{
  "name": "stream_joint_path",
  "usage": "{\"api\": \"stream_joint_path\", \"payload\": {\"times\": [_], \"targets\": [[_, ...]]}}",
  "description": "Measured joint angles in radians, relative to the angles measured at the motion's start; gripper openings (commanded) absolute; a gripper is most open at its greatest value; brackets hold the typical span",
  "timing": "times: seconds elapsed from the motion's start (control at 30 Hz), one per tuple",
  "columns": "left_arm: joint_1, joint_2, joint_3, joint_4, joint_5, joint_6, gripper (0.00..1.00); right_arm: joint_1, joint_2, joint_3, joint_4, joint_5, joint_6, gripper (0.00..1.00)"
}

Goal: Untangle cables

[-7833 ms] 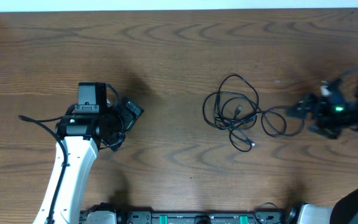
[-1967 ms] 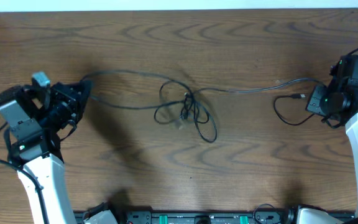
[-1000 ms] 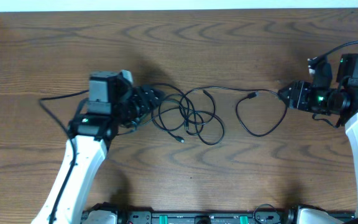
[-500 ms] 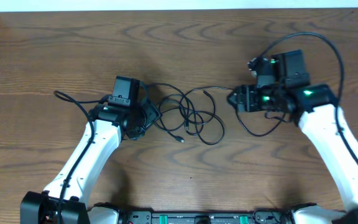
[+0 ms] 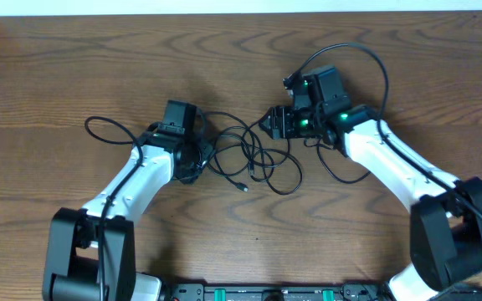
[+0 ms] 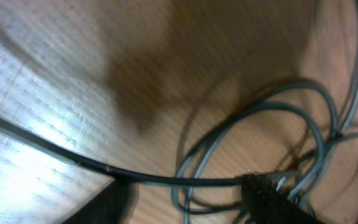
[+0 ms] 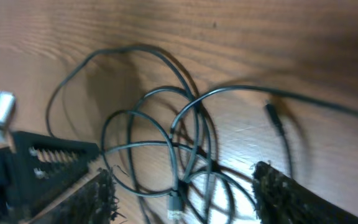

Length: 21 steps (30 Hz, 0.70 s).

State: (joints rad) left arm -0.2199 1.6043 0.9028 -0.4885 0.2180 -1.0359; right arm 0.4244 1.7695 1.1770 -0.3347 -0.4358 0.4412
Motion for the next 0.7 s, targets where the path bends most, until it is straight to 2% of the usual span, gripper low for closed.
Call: {"api": "stream_joint_path", "payload": {"times": [0.03,0.2,0.3,0.33,0.37,0.4,0.57,0.7], "targets": [[0.000,0.010,0.000,0.000,0.000,-0.010,0.31,0.002,0.016,0.000,0.022,-0.019,0.040,0.69],[0.000,0.036,0.000,0.003,-0.007,-0.030,0.19,0.025,0.092,0.000,0.139,-0.068,0.203,0.70],[0.000,0.038,0.000,0.011,-0.008,-0.037,0.19,0.055,0.128,0.000,0.180,-0.066,0.292,0.68],[0.000,0.038,0.000,0.015,-0.008,-0.038,0.22,0.066,0.138,0.000,0.182,-0.061,0.324,0.67],[0.000,0.038,0.000,0.018,-0.011,-0.038,0.32,0.077,0.152,0.000,0.183,-0.050,0.358,0.67],[0.000,0.038,0.000,0.019,-0.012,-0.039,0.37,0.090,0.169,0.000,0.186,-0.029,0.397,0.67],[0.000,0.038,0.000,0.019,-0.014,-0.040,0.38,0.116,0.235,0.000,0.234,0.074,0.511,0.66],[0.000,0.038,0.000,0.019,-0.014,-0.040,0.38,0.116,0.263,0.002,0.314,0.139,0.601,0.62]]}}
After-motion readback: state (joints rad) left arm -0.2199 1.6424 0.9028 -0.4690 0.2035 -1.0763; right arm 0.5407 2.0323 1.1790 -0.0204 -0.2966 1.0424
